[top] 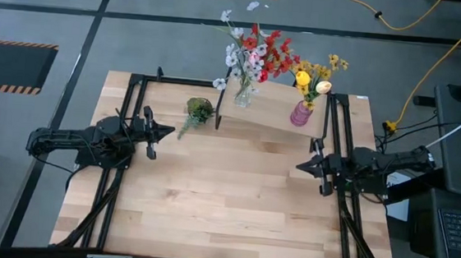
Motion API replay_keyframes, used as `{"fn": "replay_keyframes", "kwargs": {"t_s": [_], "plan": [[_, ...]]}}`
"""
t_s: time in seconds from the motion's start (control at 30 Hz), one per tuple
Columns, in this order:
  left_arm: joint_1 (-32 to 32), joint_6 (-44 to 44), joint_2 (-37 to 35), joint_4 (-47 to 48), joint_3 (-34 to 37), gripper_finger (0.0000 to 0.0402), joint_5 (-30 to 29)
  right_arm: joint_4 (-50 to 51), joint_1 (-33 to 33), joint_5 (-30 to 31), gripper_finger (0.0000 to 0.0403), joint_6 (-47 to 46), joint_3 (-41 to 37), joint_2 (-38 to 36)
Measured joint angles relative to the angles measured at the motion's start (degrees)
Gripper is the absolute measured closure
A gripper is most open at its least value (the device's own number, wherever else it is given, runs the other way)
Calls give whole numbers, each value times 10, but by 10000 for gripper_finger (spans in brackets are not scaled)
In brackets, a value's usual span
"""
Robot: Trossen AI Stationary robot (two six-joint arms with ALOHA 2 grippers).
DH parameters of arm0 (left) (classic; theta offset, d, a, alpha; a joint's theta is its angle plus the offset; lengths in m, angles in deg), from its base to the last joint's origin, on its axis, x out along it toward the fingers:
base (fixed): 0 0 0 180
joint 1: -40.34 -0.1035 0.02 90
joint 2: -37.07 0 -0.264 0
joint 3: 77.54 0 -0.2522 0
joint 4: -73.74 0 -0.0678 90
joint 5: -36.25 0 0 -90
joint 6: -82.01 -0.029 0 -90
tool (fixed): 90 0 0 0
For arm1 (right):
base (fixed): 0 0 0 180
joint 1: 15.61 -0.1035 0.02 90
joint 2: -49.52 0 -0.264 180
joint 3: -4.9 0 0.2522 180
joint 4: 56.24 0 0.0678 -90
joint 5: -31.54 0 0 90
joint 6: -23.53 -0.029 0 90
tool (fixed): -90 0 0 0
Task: Pick and place flowers into a vace then onto a shelf
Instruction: Return to Home Position
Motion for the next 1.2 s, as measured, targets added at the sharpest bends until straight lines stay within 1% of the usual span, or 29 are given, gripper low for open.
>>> {"fn": "replay_keyframes", "kwargs": {"t_s": [0.07,0.23,1.2], "plan": [[0,0,0,0,0,396,0,6,0,-4,397,-3,0,-13],[0,0,0,0,0,397,0,13,0,-23,397,15,1,-8],[0,0,0,0,0,393,0,12,0,-25,397,13,1,-7]]}}
